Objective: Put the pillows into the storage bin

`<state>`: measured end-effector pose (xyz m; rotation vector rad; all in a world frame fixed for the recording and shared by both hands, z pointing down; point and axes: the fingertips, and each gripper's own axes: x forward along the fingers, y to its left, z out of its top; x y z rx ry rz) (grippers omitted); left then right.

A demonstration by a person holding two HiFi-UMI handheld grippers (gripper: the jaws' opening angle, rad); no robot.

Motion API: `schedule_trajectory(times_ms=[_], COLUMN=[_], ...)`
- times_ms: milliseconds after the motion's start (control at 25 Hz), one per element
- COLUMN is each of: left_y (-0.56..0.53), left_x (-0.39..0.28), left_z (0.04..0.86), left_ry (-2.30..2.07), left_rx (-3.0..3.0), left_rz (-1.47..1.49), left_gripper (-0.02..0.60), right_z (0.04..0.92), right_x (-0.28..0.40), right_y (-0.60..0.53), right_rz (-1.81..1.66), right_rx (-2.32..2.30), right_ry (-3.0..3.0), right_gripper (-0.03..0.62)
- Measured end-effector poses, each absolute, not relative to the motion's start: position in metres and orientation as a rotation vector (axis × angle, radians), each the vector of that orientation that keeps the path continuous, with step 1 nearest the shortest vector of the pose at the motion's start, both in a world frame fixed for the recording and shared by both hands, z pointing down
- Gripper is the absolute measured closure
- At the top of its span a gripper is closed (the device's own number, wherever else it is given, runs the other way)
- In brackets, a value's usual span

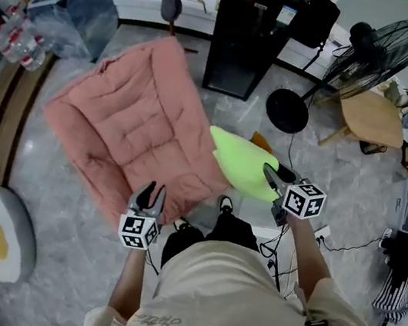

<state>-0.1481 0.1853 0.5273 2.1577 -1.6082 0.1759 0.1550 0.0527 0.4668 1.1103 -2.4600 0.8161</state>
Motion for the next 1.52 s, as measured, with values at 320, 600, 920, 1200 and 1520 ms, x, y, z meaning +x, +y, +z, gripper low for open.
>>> schedule_trajectory(times_ms=[320,600,920,1200,1520], left_y=[0.152,0.108,0.048,0.011,0.022], left_x=[-0.114,-0.062,0.010,0.069,0.085], left_z=[0.522,0.508,0.502,0.495,0.525], left_ry=[-1.585,-1.621,-1.601,-1.631,-1.607], left_rx=[2.135,2.056,2.056,2.105,1.985], left_rz=[0.189,0.194,0.299,0.420,0.451], left_gripper=[0.448,0.448,0.446,0.454,0.454], right_z=[0.498,0.575,0.661,0.733,0.827], right_x=[0.286,0.356,0.378,0.378,0.366], right_y=[0.010,-0.021,-0.057,-0.087,-0.095], right_rz=[0.822,0.933,1.008,1.067,1.096], right_rx=[1.339,1.337,1.168,1.017,0.866], right_ry=[-2.291,-2.151,-2.101,-2.064,-1.956], right_gripper=[0.457,0.457,0.457,0.457,0.457])
